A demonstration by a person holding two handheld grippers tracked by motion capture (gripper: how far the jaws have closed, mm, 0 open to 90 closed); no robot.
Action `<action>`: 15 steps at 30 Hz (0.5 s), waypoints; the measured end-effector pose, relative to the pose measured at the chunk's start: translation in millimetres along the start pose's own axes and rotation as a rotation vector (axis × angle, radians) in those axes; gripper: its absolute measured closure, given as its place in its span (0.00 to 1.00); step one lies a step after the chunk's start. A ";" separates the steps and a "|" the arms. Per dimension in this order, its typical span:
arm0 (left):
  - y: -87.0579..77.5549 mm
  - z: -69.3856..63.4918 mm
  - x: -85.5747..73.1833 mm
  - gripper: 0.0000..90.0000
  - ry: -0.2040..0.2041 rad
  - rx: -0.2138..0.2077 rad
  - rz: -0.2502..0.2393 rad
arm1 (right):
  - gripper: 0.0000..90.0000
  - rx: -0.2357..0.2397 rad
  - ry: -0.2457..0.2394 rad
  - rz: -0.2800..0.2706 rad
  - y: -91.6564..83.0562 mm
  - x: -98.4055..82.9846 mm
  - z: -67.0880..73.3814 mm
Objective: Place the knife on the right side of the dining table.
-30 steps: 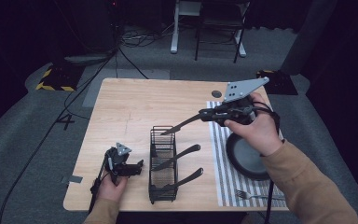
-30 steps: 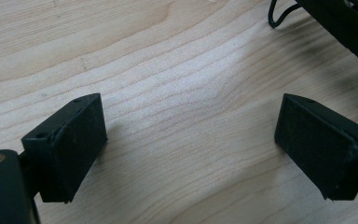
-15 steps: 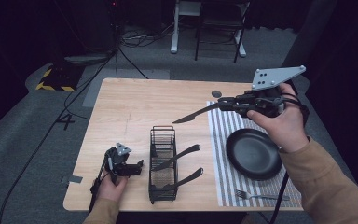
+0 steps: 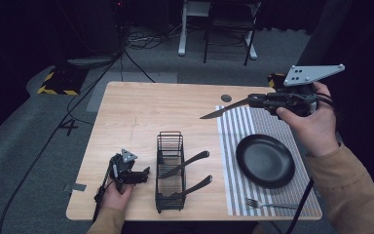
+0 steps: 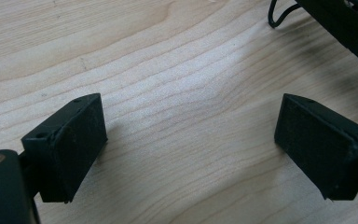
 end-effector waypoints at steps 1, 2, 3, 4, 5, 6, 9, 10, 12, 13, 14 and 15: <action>0.0 0.0 0.0 0.10 0.000 0.000 0.000 | 0.93 -0.007 0.008 0.000 -0.1 -1.6 -3.6; 0.0 0.0 0.0 0.10 0.000 0.000 0.000 | 0.93 -0.017 0.014 -0.001 0.0 -3.2 -7.7; 0.0 0.0 0.0 0.10 0.000 0.000 0.000 | 0.93 -0.017 0.014 -0.001 0.0 -3.2 -7.7; 0.0 0.0 0.0 0.10 0.000 0.000 0.000 | 0.93 -0.041 0.027 -0.001 0.2 -7.1 -16.4; 0.0 0.0 0.0 0.10 0.000 0.000 0.000 | 0.93 -0.055 0.032 0.002 0.2 -9.4 -20.9; 0.0 0.0 0.0 0.10 0.000 0.000 0.000 | 0.93 -0.070 0.039 0.005 0.4 -11.9 -25.5; 0.0 0.0 0.0 0.10 0.000 0.000 0.000 | 0.93 -0.106 0.063 0.012 1.8 -20.7 -38.0; 0.0 0.0 0.0 0.10 0.000 0.000 0.000 | 0.93 -0.115 0.068 0.014 2.6 -23.7 -41.7; 0.1 -0.1 0.1 0.10 -0.002 0.000 -0.001 | 0.93 -0.129 0.086 0.020 4.4 -29.9 -48.1; 0.1 -0.1 0.1 0.10 -0.002 0.000 -0.001 | 0.93 -0.129 0.086 0.020 4.4 -29.9 -48.1; 0.1 -0.1 0.1 0.10 -0.002 0.000 -0.001 | 0.93 -0.144 0.096 0.027 6.5 -35.8 -54.2; 0.1 -0.1 0.1 0.10 -0.002 0.000 -0.001 | 0.93 -0.144 0.096 0.027 6.5 -35.8 -54.2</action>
Point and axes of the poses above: each handheld gripper's, and its own axes: y roughly forward along the jaws, x roughly out of its top, z roughly to its left, the point moved 10 cm from there along y, roughly forward along the jaws, and after that the axes turned 8 degrees about -z, right-handed, at the moved point
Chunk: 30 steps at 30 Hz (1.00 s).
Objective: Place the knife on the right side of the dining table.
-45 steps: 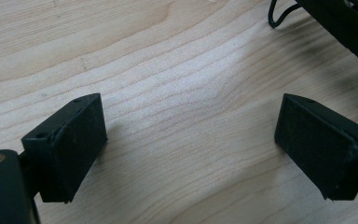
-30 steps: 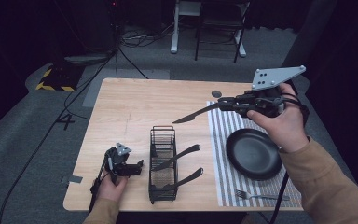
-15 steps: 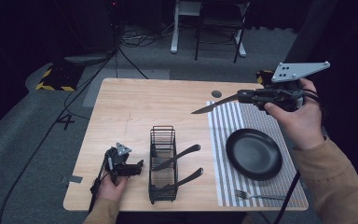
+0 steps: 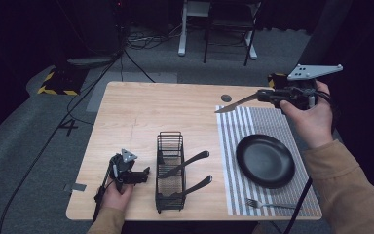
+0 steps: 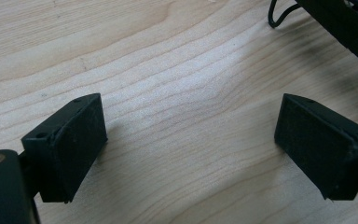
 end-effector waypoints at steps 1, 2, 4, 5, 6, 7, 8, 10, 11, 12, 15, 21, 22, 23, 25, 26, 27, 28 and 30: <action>0.0 0.0 0.0 0.10 0.000 0.000 0.000 | 0.93 -0.015 0.009 0.012 3.2 -5.8 -6.0; 0.0 0.0 0.0 0.10 0.000 0.000 0.000 | 0.93 -0.024 0.014 0.017 4.8 -8.7 -8.9; 0.0 0.0 0.0 0.10 0.000 0.000 0.000 | 0.93 -0.035 0.023 0.027 7.9 -14.5 -14.1; 0.0 0.0 0.0 0.10 0.000 0.000 0.000 | 0.93 -0.038 0.030 0.032 9.3 -17.3 -16.2; 0.0 0.0 0.0 0.10 -0.001 0.000 0.000 | 0.93 -0.041 0.038 0.037 10.6 -20.2 -17.8; 0.0 0.0 0.0 0.10 0.000 0.000 0.000 | 0.93 -0.040 0.041 0.041 12.2 -22.9 -19.4; 0.0 0.0 0.0 0.10 0.000 0.000 0.000 | 0.93 -0.039 0.043 0.045 13.9 -25.5 -20.6; 0.0 0.0 0.0 0.10 0.000 0.000 0.000 | 0.93 -0.041 0.051 0.056 17.0 -31.0 -23.2; 0.0 0.0 0.0 0.10 0.000 0.000 0.000 | 0.93 -0.041 0.051 0.056 17.0 -31.0 -23.2; 0.0 0.0 0.0 0.10 0.000 0.000 0.000 | 0.93 -0.047 0.056 0.064 19.7 -36.1 -26.0; 0.0 0.0 0.0 0.10 0.000 0.000 0.000 | 0.93 -0.061 0.064 0.074 22.6 -43.3 -30.8; -0.1 0.1 -0.1 0.10 0.001 0.000 0.001 | 0.93 -0.075 0.088 0.093 29.0 -58.7 -39.6; -0.1 0.1 -0.1 0.10 0.001 0.000 0.001 | 0.93 -0.075 0.091 0.096 30.2 -61.3 -40.8; -0.1 0.1 -0.1 0.10 0.002 0.000 0.001 | 0.93 -0.074 0.096 0.101 31.2 -64.1 -42.1; -0.1 0.1 -0.1 0.10 0.001 0.000 0.001 | 0.93 -0.079 0.108 0.109 32.7 -69.0 -44.8; -0.1 0.1 -0.1 0.10 0.001 0.000 0.001 | 0.93 -0.080 0.109 0.109 33.3 -71.0 -46.6; 0.0 0.1 -0.1 0.10 0.001 0.000 0.000 | 0.93 -0.082 0.116 0.114 33.6 -73.2 -47.9; 0.0 0.1 -0.1 0.10 0.001 0.000 0.000 | 0.93 -0.082 0.116 0.114 33.6 -73.2 -47.9; -0.1 0.1 -0.1 0.10 0.001 0.000 0.001 | 0.93 -0.085 0.130 0.119 34.4 -77.1 -50.3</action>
Point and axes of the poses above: each handheld gripper's, and its own axes: y roughly forward along the jaws, x roughly out of its top, z roughly to its left, the point moved 10 cm from there along y, roughly forward along the jaws, and after that the axes turned 8 degrees about -z, right-handed, at the moved point
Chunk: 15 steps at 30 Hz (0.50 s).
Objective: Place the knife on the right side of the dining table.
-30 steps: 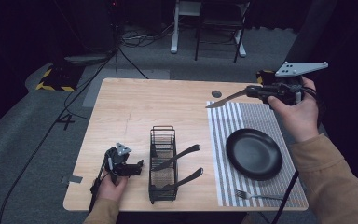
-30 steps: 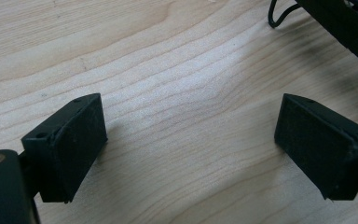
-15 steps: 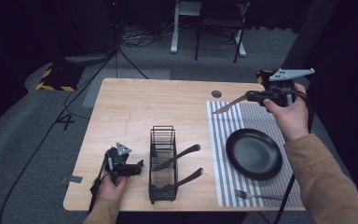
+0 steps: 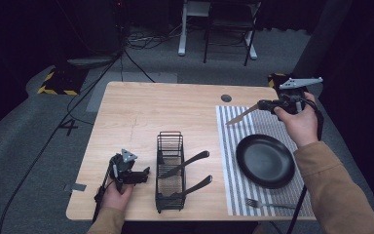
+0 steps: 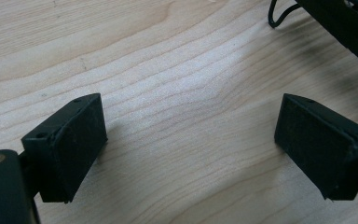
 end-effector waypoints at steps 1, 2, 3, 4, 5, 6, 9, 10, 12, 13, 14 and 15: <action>0.0 0.0 0.0 0.10 0.000 0.000 0.000 | 0.93 -0.001 0.003 0.004 0.6 -1.7 -1.5; 0.0 0.0 0.0 0.10 0.000 0.000 0.000 | 0.93 -0.004 0.005 0.006 1.6 -3.1 -3.3; 0.0 0.0 0.0 0.10 0.000 0.000 0.000 | 0.93 -0.009 0.017 0.015 3.2 -6.7 -5.9; 0.0 0.0 0.0 0.10 0.000 0.000 0.000 | 0.93 -0.011 0.016 0.019 4.1 -8.4 -7.8; 0.0 0.0 0.0 0.10 0.000 0.000 0.000 | 0.93 -0.011 0.022 0.022 4.7 -9.9 -8.8; 0.0 0.0 0.0 0.10 0.000 0.000 0.000 | 0.93 -0.014 0.025 0.024 5.2 -11.3 -10.3; 0.0 0.0 0.0 0.10 0.000 0.000 0.000 | 0.93 -0.017 0.032 0.027 5.7 -13.3 -12.4; 0.0 0.0 0.0 0.10 0.000 0.000 0.000 | 0.93 -0.018 0.039 0.031 5.9 -14.9 -13.9; 0.0 0.0 0.0 0.10 0.000 0.000 0.000 | 0.93 -0.022 0.039 0.032 6.2 -16.1 -15.3; 0.0 0.0 0.0 0.10 0.000 0.000 0.000 | 0.93 -0.022 0.039 0.032 6.2 -16.1 -15.3; 0.0 0.0 0.0 0.10 0.000 0.000 0.000 | 0.93 -0.026 0.041 0.034 6.4 -17.0 -16.1; 0.0 0.0 0.0 0.10 0.000 0.000 0.000 | 0.93 -0.026 0.040 0.035 6.6 -17.3 -16.5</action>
Point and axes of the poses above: each handheld gripper's, and its own axes: y roughly forward along the jaws, x roughly out of its top, z roughly to its left, the point moved 10 cm from there along y, roughly forward along the jaws, and after that the axes turned 8 degrees about -z, right-handed, at the moved point
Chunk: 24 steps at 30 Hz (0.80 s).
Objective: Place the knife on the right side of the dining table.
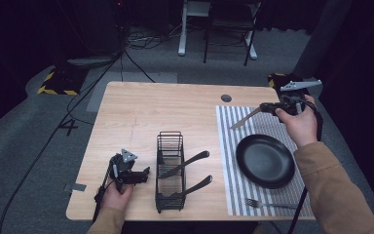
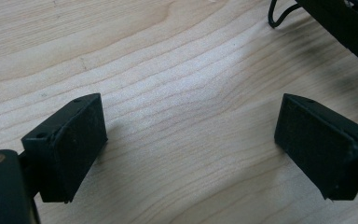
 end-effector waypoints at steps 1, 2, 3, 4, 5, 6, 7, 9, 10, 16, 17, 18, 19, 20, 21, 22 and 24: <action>0.0 0.0 0.0 0.10 0.000 0.000 0.000 | 0.93 -0.003 -0.002 0.001 0.2 -0.4 -0.7; 0.0 0.0 0.0 0.10 0.000 0.000 0.000 | 0.93 -0.006 -0.003 0.002 0.4 -0.8 -1.2; 0.0 0.0 0.0 0.10 0.000 0.001 0.000 | 0.93 -0.012 -0.006 0.005 0.7 -1.4 -2.2; 0.0 0.0 0.0 0.10 0.000 0.001 0.000 | 0.93 -0.018 -0.009 0.008 1.1 -2.1 -3.2; 0.0 0.0 0.0 0.10 0.000 0.001 0.000 | 0.93 -0.024 -0.012 0.010 1.4 -2.9 -4.3; 0.0 0.0 0.0 0.10 0.000 0.001 0.000 | 0.93 -0.024 -0.010 0.008 1.4 -3.2 -5.1; 0.0 0.0 0.0 0.10 0.001 0.001 0.000 | 0.93 -0.025 -0.005 0.007 1.3 -3.5 -5.9; -0.1 0.0 -0.1 0.10 0.000 0.001 0.000 | 0.93 -0.025 -0.002 0.005 1.2 -3.6 -6.9; -0.1 0.3 0.1 0.10 0.001 0.004 -0.001 | 0.93 -0.026 0.004 0.003 1.0 -4.1 -8.4; -0.2 0.1 0.0 0.10 0.000 0.002 0.000 | 0.90 -0.067 0.002 0.004 -0.3 -6.8 -20.5; -0.2 0.1 0.0 0.10 0.000 0.002 0.000 | 0.90 -0.067 0.002 0.004 -0.3 -6.8 -20.5; 0.0 0.2 0.0 0.10 0.000 0.004 -0.001 | 0.90 -0.074 0.007 0.005 -0.7 -8.0 -24.0; -0.1 0.1 0.0 0.10 0.000 0.002 0.000 | 0.89 -0.084 0.011 0.007 -1.2 -9.6 -28.0; 0.0 0.3 0.1 0.10 0.001 0.003 -0.002 | 0.87 -0.104 0.018 0.018 -2.5 -13.6 -36.1; 0.0 0.3 0.1 0.10 0.001 0.003 -0.002 | 0.87 -0.104 0.018 0.018 -2.5 -13.6 -36.1; 0.0 0.3 0.1 0.10 0.001 0.003 -0.002 | 0.86 -0.121 0.026 0.026 -3.4 -18.0 -43.8; 0.1 0.2 0.1 0.10 0.001 0.003 -0.002 | 0.84 -0.138 0.035 0.036 -3.9 -22.3 -51.1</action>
Point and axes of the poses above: each handheld gripper's, and its own axes: y roughly forward along the jaws, x roughly out of its top, z roughly to its left, the point moved 10 cm from there along y, roughly forward along the jaws, and after that the axes turned 8 degrees about -z, right-handed, at the moved point
